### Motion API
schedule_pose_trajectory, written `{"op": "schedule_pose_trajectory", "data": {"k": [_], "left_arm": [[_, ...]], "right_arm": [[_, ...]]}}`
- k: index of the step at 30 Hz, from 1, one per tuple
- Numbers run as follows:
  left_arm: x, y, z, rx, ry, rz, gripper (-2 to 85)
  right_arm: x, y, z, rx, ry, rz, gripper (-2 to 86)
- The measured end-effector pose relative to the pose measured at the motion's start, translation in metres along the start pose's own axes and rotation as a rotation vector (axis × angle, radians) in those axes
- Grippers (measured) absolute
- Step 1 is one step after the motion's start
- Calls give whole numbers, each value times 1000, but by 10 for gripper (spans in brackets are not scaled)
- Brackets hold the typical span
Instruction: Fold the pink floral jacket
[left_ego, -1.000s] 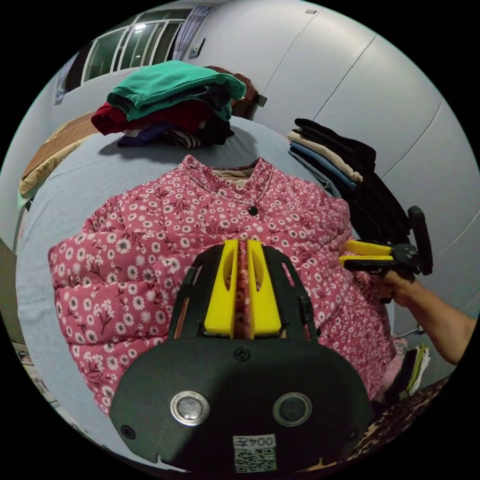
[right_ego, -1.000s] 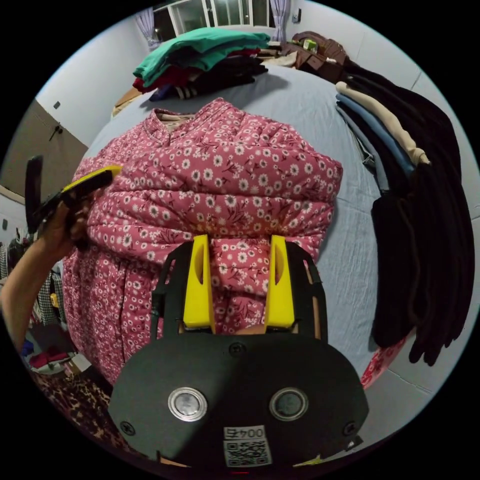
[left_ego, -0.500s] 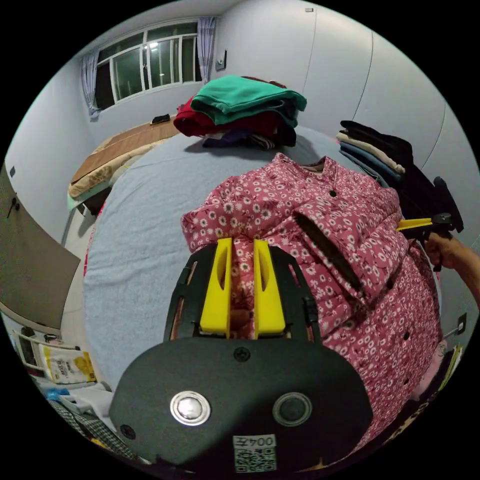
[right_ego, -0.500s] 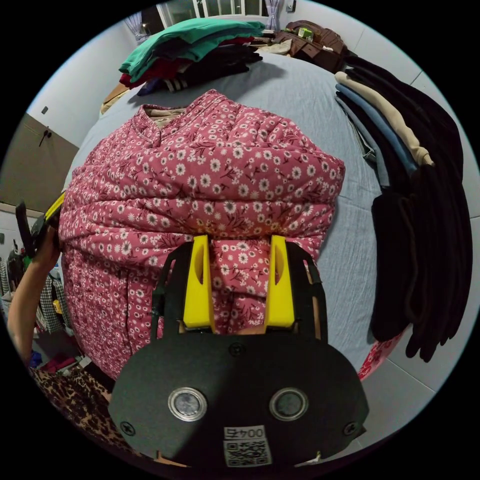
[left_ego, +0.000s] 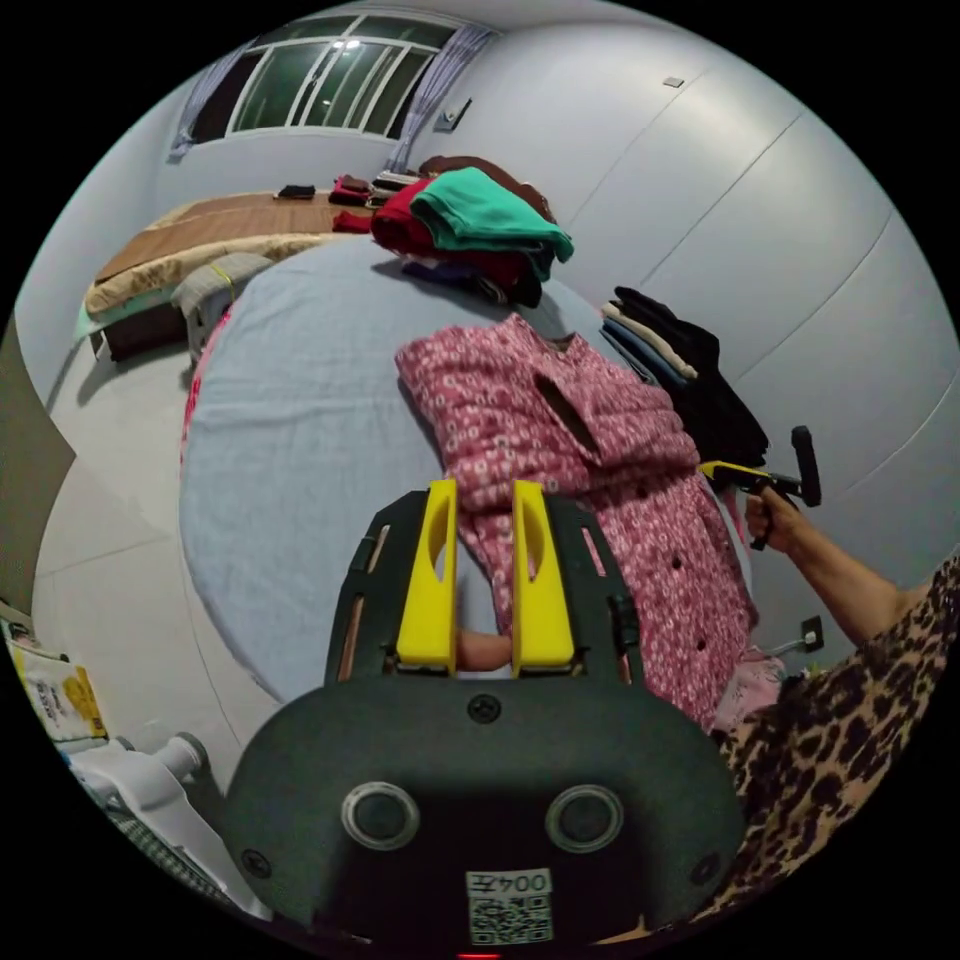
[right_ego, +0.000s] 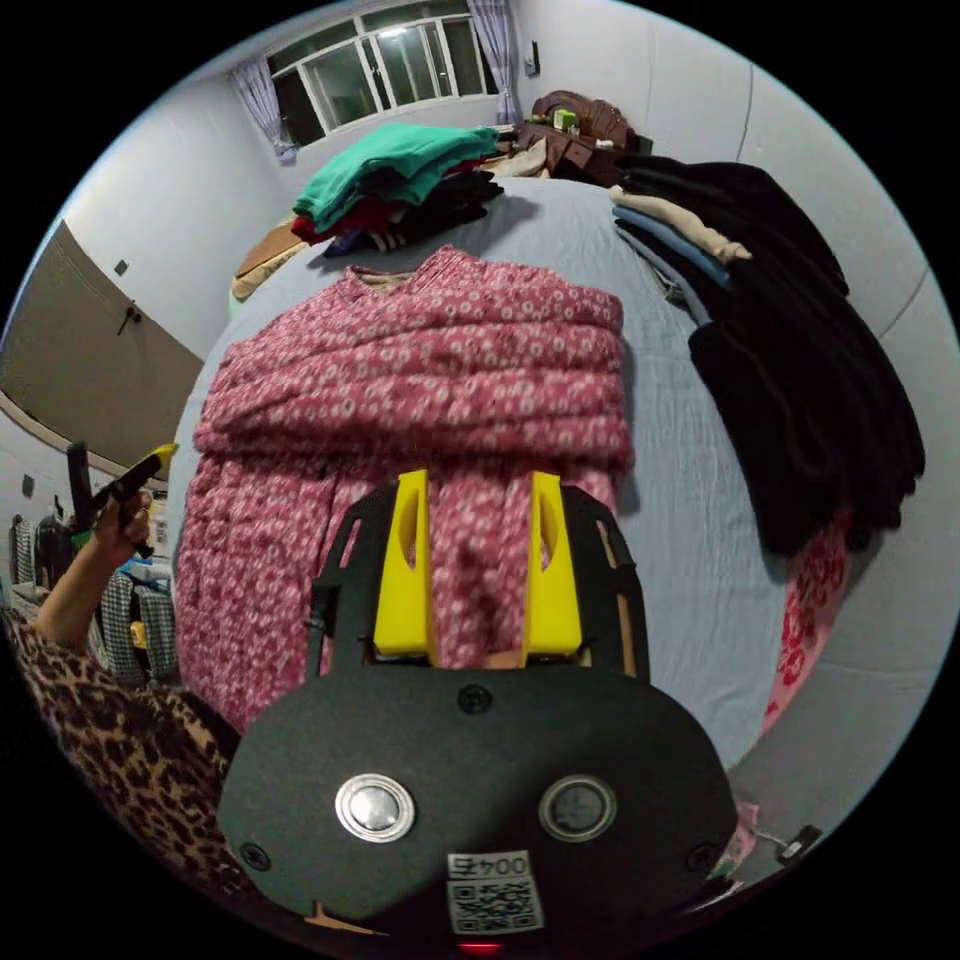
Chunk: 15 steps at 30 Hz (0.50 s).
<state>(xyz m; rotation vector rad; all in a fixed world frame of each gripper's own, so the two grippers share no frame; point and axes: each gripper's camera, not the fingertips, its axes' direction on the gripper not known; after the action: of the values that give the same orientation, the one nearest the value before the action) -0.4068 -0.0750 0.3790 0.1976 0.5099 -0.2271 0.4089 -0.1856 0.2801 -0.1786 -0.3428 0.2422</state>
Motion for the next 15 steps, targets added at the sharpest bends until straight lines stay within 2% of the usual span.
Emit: {"op": "schedule_pose_trajectory", "data": {"k": [3,7,11,15], "left_arm": [[1,-3,12,3,-20,-10,107],[5,-4,30,-66,-198,134,90],[4,11,25,-44,-210,162,84],[-17,22,6,-47,-71,61,89]], "right_arm": [[-11,41,7,-68,19,35,140],[-17,73,35,-241,81,75,127],[-21,78,45,-229,144,29,120],[-9,75,49,-248,125,37,118]]}}
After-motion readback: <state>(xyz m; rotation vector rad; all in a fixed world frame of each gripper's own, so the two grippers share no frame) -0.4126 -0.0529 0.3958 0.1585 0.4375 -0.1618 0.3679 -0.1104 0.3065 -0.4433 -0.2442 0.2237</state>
